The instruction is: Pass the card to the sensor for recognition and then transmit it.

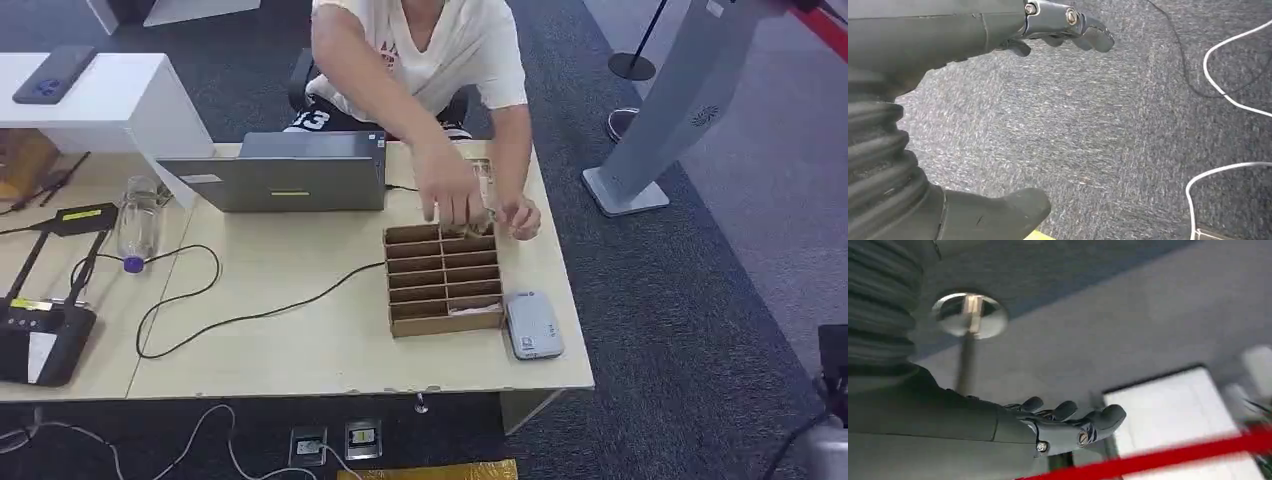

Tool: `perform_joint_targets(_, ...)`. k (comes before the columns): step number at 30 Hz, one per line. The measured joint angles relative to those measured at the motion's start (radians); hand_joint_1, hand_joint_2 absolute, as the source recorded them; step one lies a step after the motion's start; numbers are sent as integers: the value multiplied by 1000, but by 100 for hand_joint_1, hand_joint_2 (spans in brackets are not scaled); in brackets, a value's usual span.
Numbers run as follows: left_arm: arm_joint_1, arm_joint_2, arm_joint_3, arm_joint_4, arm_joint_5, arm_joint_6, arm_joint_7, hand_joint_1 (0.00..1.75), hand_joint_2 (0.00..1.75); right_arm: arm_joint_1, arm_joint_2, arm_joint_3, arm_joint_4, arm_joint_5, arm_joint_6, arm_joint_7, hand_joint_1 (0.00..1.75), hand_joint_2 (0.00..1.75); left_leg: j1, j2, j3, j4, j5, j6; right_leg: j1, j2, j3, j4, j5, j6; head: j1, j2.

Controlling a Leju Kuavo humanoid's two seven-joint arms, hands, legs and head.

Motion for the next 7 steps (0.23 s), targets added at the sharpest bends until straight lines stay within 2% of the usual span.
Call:
perform_joint_targets(4,-2,0,0,0,0,-17,10,0,175,77,36,-31,66,154,144,166,0,175,0,0,0,0,0,0,1,0,0,1,-1,-1,0,0)
perform_joint_targets(5,-2,1,0,0,-3,-24,10,0,175,91,45,-32,80,195,205,206,0,175,0,0,0,0,0,-1,1,0,0,1,-1,-1,1,0)
perform_joint_targets(7,-3,2,0,0,-9,-42,13,0,175,113,62,-32,107,281,378,280,0,175,0,1,1,0,0,-1,0,0,0,1,-1,-1,0,0)
